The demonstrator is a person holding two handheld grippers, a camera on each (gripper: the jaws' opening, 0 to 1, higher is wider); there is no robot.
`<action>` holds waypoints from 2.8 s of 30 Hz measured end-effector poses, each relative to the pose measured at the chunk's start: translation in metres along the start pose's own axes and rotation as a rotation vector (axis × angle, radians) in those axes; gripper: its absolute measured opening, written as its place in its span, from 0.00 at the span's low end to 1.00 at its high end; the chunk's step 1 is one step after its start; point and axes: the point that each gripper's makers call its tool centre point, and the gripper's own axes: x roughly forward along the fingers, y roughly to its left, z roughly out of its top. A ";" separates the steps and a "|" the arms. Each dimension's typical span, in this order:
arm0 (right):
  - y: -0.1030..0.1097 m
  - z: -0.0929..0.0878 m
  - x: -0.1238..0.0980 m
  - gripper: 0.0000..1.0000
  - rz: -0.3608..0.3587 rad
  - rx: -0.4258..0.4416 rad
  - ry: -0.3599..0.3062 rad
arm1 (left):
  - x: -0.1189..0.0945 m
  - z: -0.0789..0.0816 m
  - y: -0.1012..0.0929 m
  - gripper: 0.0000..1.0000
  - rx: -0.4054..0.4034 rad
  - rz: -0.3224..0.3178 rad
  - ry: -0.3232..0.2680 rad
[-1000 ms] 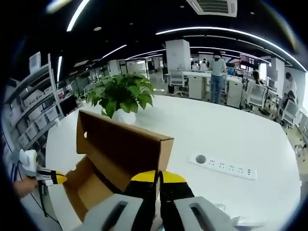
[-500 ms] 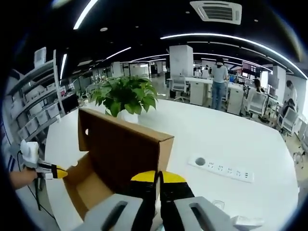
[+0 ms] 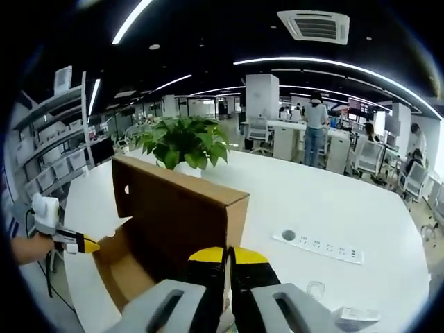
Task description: Operate the shoe box by opening the lid, removing the specified soft item, and placing it in the target area until the item is outside and the box remains undamaged.
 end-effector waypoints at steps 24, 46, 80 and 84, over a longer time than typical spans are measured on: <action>0.010 -0.015 -0.016 0.00 0.000 -0.045 -0.038 | -0.008 -0.002 -0.005 0.03 -0.002 -0.011 -0.021; 0.029 -0.041 -0.034 0.00 0.011 -0.049 -0.029 | -0.009 -0.001 -0.006 0.03 0.030 -0.017 -0.026; 0.042 -0.070 -0.044 0.00 0.020 -0.013 -0.004 | -0.026 0.036 -0.008 0.10 0.157 -0.046 -0.124; 0.044 -0.076 -0.044 0.00 0.021 -0.007 0.005 | -0.028 0.044 -0.007 0.10 0.171 -0.049 -0.140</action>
